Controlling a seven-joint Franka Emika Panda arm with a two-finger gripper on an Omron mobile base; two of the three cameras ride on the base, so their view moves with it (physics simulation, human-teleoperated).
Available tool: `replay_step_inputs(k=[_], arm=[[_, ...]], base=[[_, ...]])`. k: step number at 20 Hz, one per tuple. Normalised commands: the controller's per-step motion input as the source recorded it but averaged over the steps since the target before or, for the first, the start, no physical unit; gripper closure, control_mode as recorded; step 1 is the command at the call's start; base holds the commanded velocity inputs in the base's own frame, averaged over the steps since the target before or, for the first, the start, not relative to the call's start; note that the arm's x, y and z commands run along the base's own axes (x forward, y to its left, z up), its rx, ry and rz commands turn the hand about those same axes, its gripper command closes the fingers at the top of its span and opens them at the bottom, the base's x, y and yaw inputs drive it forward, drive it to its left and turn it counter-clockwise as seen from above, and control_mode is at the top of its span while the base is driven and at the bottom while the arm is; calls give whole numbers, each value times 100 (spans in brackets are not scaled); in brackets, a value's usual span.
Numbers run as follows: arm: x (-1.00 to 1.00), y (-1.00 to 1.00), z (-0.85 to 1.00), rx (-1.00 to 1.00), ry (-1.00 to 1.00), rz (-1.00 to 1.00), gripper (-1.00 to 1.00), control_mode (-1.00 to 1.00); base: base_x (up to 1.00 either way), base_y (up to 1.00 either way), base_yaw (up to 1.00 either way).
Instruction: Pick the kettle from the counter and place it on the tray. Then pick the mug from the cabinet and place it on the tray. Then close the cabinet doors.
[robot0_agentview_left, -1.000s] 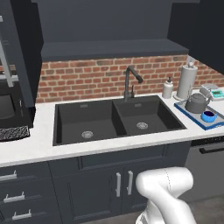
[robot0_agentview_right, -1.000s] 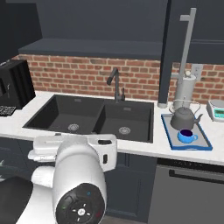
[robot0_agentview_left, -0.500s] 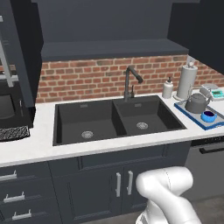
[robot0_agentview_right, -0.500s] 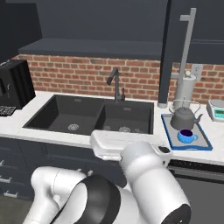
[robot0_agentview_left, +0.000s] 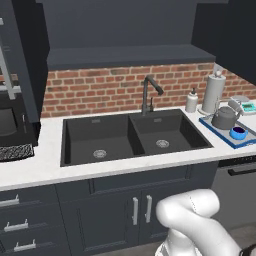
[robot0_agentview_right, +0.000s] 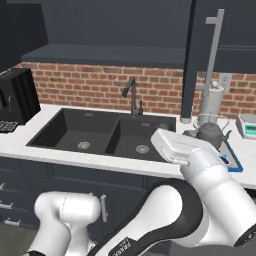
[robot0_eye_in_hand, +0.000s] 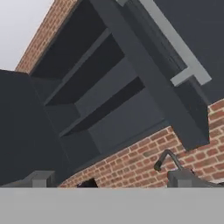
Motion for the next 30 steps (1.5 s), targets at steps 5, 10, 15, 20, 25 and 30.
replay_step_inputs(k=[5, 10, 15, 20, 25, 30], arm=[[34, -59, 12, 21, -1, 12, -100, -100], [34, -47, 2, 19, 0, 12, -100, -100], [50, -25, -5, 13, 0, 4, -100, -100], [61, -22, -13, 12, 0, 0, -100, -100], [55, -35, -7, 17, 0, 6, -100, -100], [60, -35, -5, 21, 0, 14, -100, -100]], base=[[0, 0, 0], [0, 0, 0], [0, 0, 0], [0, 0, 0], [0, 0, 0], [0, 0, 0]])
